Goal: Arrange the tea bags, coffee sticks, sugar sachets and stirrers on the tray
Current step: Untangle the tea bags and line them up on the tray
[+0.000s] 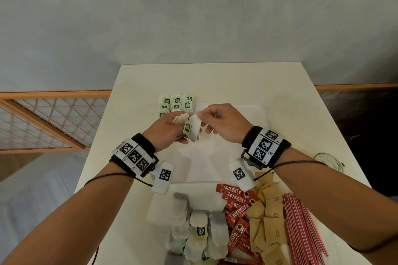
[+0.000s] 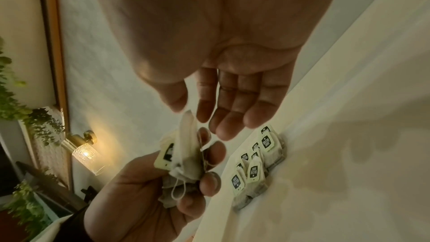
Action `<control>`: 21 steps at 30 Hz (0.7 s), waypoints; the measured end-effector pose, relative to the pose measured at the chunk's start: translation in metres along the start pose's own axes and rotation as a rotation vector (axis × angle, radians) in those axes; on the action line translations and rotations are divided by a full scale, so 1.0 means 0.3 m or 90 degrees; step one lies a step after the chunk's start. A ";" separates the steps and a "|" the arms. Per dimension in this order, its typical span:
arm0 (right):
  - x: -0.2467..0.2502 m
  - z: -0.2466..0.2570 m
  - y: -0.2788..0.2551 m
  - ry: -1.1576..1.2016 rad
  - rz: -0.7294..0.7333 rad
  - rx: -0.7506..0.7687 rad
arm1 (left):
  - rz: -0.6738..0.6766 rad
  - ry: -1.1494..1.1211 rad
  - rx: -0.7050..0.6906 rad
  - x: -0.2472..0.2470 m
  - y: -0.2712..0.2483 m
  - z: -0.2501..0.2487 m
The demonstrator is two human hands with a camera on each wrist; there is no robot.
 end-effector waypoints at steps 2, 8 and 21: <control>-0.002 0.013 -0.003 0.013 0.001 -0.015 | 0.003 0.017 -0.005 -0.004 -0.005 -0.005; -0.005 0.009 0.000 -0.010 0.015 -0.001 | 0.012 -0.021 0.007 -0.009 -0.016 -0.005; 0.041 -0.008 -0.010 0.001 -0.044 -0.024 | -0.046 -0.072 0.029 0.017 -0.029 0.021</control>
Point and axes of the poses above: each hand's wrist, its own y-axis towards the middle knuckle, its own x-axis out of the back of the hand, z = x × y, the point moved 4 cm from there along y, towards the middle knuckle, and after that the axes turned 4 degrees about z, right-handed, at the moved point
